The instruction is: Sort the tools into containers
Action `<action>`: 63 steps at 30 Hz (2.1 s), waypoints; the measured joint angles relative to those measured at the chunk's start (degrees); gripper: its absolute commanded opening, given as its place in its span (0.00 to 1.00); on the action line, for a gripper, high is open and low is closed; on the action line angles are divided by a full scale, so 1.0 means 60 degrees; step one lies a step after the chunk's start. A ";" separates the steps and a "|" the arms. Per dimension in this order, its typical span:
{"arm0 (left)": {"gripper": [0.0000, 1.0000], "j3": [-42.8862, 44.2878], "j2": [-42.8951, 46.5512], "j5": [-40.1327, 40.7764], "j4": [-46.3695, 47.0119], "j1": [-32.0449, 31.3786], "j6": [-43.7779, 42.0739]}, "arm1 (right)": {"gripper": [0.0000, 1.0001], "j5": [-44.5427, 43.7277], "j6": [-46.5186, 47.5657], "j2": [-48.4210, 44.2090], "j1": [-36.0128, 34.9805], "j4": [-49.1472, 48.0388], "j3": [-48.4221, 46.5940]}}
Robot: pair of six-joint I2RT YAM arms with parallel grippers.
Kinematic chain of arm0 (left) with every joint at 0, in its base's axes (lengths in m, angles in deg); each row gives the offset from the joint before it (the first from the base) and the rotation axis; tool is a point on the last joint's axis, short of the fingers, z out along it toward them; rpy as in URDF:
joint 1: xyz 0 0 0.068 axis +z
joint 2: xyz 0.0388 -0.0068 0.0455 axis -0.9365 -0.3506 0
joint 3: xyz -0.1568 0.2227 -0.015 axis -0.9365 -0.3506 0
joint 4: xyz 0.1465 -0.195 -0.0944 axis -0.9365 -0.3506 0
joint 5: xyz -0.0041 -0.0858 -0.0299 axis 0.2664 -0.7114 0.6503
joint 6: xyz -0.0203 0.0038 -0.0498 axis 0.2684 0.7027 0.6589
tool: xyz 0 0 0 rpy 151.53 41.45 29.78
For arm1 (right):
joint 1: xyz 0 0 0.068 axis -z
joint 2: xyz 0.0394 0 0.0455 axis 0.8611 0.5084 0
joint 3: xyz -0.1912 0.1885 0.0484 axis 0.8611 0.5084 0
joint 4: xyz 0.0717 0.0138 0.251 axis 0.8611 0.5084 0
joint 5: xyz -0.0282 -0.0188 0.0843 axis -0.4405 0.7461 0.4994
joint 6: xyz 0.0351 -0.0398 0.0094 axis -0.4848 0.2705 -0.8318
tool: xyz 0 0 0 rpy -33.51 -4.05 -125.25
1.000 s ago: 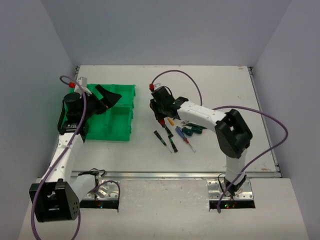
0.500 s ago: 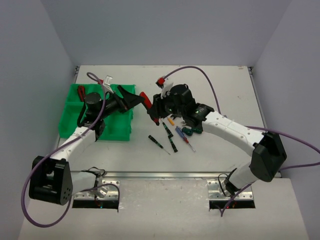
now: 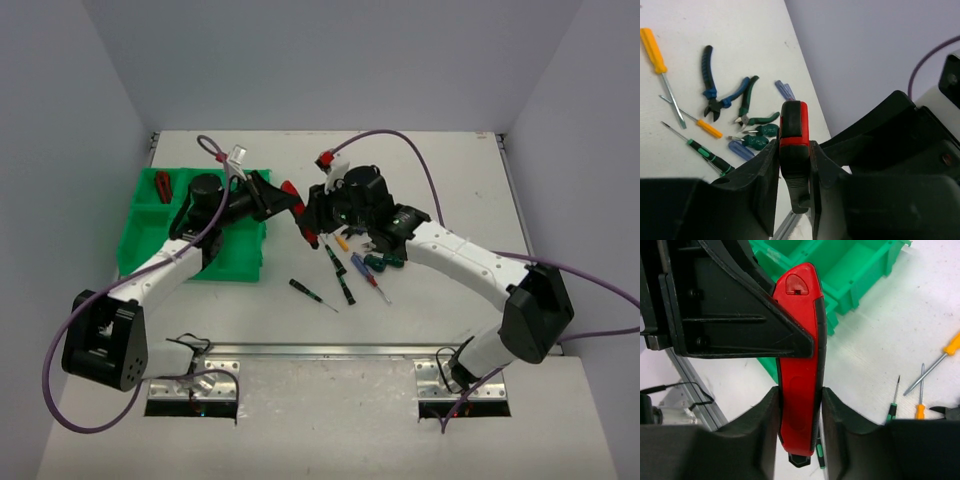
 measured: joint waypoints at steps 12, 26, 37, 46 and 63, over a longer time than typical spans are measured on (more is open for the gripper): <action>0.00 0.5368 -0.1761 0.6418 -0.5817 0.3091 -0.2766 | 0.99 -0.0453 -0.0016 -0.1729 0.0469 0.1346 0.1409; 0.00 1.0430 -0.6879 0.8008 -0.8105 0.5084 -0.4812 | 0.99 0.0748 0.0472 -0.2662 0.0425 0.2282 0.2703; 0.01 1.0868 -0.7617 0.8708 -0.8957 0.5134 -0.5307 | 0.99 0.1504 0.0557 -0.2618 0.0415 0.2104 0.2772; 0.86 1.0868 -0.8075 0.8696 -0.9231 0.5142 -0.5351 | 0.99 0.1977 0.0907 -0.2294 -0.0004 0.2193 0.2714; 1.00 0.8243 -0.2835 0.6902 -0.8991 0.5142 -0.4004 | 0.82 -0.1398 0.3171 0.2201 -0.4352 0.3566 0.1341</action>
